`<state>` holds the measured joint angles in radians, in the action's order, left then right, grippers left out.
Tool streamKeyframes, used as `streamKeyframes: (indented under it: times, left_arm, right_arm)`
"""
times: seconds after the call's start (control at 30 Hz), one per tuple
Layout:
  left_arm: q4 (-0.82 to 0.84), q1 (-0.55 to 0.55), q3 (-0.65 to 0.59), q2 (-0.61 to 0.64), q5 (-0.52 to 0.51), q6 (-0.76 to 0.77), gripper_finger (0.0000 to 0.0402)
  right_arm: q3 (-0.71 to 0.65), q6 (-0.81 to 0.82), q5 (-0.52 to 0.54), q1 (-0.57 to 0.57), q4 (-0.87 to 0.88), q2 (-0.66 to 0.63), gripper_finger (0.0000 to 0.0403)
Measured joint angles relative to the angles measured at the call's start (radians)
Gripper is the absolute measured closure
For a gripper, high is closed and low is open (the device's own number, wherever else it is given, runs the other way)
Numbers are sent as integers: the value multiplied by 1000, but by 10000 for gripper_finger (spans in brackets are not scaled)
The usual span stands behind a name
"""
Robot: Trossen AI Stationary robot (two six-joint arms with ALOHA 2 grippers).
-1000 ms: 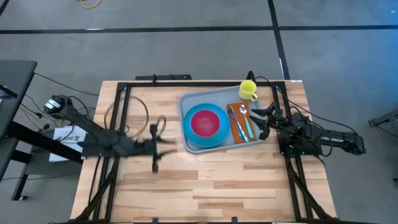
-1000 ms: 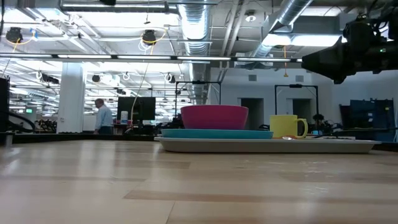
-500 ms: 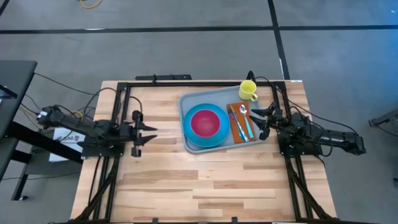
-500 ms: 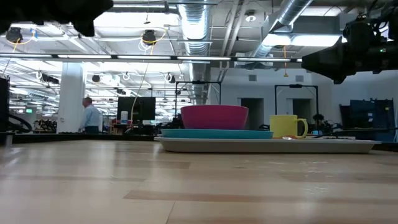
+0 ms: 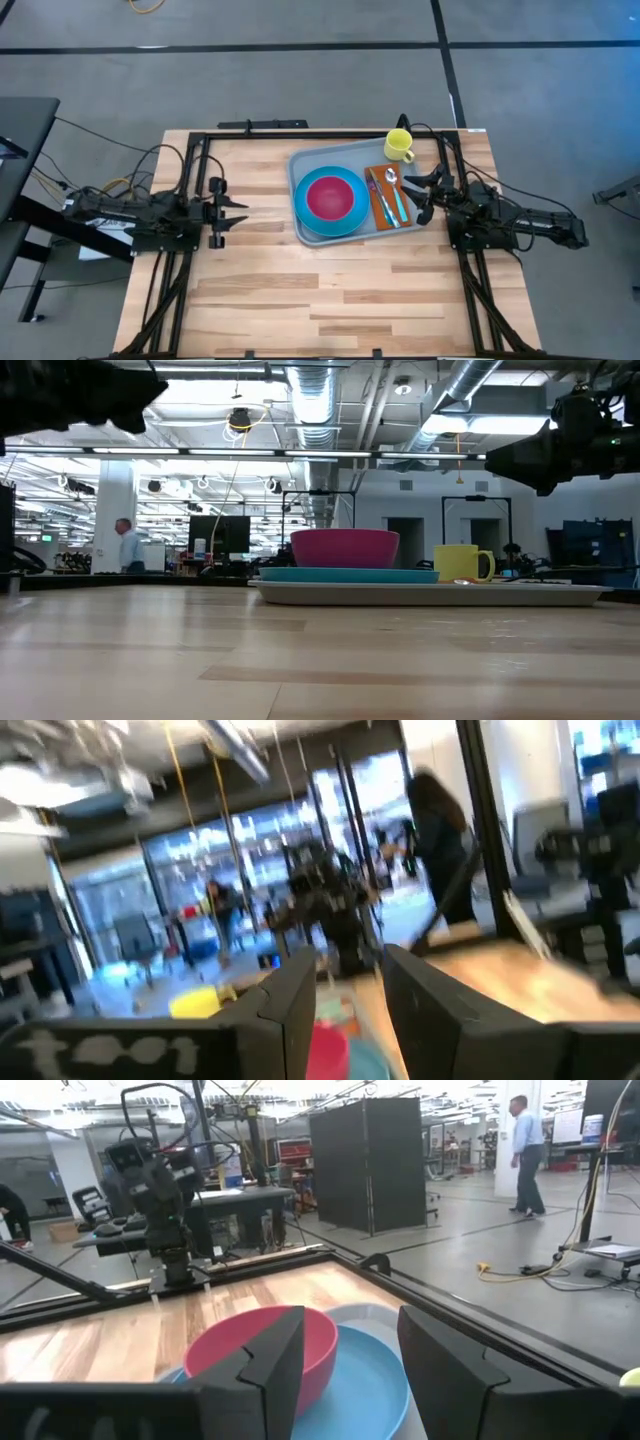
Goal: Set up tray
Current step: Return to Home Position
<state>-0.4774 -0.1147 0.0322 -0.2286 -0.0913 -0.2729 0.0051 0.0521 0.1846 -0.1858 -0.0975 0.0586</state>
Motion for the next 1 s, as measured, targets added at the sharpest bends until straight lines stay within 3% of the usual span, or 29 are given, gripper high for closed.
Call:
streamKeyframes:
  times: [0.2,0.57,0.77,1.0]
  left_arm:
    - [232,49,-1,52,-48,84,294]
    - [359,84,-21,52,-104,103,294]
    - [400,84,-22,52,-200,162,294]
    - [400,84,-23,52,-202,215,294]
  right_arm:
    - [0,0,0,0,0,0,249]
    - [0,0,0,0,0,0,249]
    - [0,0,0,0,0,0,249]
    - [0,0,0,0,0,0,249]
